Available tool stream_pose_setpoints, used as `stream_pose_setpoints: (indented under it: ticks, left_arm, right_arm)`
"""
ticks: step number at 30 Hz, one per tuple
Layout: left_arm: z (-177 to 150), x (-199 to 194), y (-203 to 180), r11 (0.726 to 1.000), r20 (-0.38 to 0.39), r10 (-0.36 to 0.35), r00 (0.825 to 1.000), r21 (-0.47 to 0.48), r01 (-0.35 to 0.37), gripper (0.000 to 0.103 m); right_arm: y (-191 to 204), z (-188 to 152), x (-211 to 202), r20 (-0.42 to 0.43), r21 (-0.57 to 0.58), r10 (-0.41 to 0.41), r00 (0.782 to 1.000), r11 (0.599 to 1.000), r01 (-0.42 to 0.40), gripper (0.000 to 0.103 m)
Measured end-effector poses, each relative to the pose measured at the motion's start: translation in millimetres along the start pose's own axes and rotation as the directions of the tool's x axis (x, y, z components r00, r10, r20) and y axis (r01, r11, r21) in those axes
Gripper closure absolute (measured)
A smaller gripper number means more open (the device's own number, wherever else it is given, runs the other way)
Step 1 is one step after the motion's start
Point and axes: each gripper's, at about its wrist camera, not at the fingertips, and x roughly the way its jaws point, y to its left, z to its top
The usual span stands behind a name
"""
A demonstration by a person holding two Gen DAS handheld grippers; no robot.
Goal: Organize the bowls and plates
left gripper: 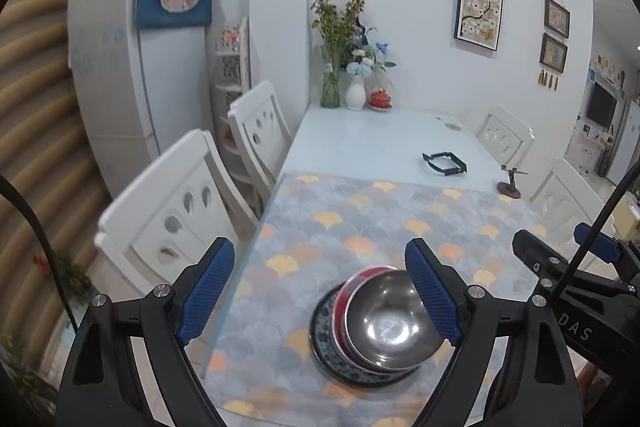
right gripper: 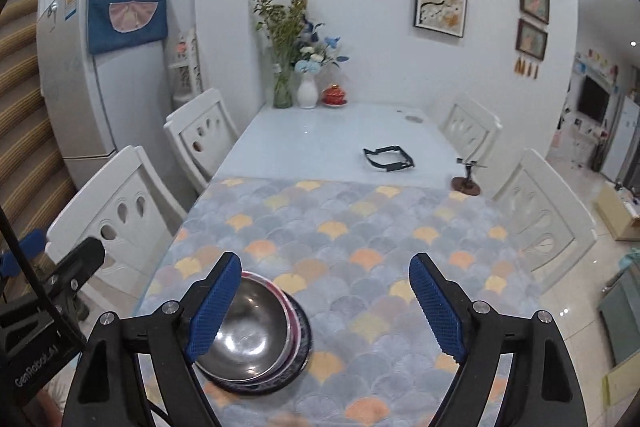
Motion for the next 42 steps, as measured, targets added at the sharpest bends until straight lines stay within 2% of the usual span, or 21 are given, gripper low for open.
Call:
stream_pose_setpoints:
  ticks: [4,7,12,16,23,30,42]
  left_arm:
    - [-7.7,5.5,-5.2,0.999,-0.029,0.053,0.998,0.010,-0.053,0.009]
    - [-15.3,9.3,-6.7,0.995,-0.056,0.102,0.993,-0.004,-0.103,0.008]
    - [-20.7,17.8,-13.6,0.994,-0.095,0.106,0.990,0.029,-0.104,0.008]
    - [-24.5,26.6,-19.6,0.997,-0.145,0.071,0.987,0.045,-0.065,0.008]
    - [-28.5,40.7,-24.0,0.999,-0.215,0.037,0.976,0.026,-0.032,0.008]
    - [-26.2,47.7,-22.5,0.997,-0.232,0.071,0.970,0.032,-0.066,0.008]
    - [-23.4,59.3,-18.6,0.999,-0.261,0.042,0.965,0.018,-0.039,0.008]
  right_arm:
    - [-2.8,-3.2,5.5,-0.030,-0.007,-0.014,0.999,1.000,0.014,0.018]
    - [-5.1,-7.8,17.7,-0.086,-0.003,-0.022,0.996,1.000,0.022,0.018]
    - [-13.8,-16.3,40.9,-0.194,0.019,-0.037,0.980,0.999,0.042,0.017]
    - [-22.8,-22.5,57.6,-0.269,0.056,-0.025,0.963,0.998,0.041,0.017]
    - [-24.0,-21.1,61.9,-0.285,0.048,-0.032,0.958,0.998,0.047,0.017]
    - [-23.3,-20.3,66.1,-0.299,0.043,-0.030,0.954,0.998,0.045,0.017]
    - [-26.1,-19.7,72.0,-0.319,0.066,-0.028,0.947,0.996,0.052,0.017]
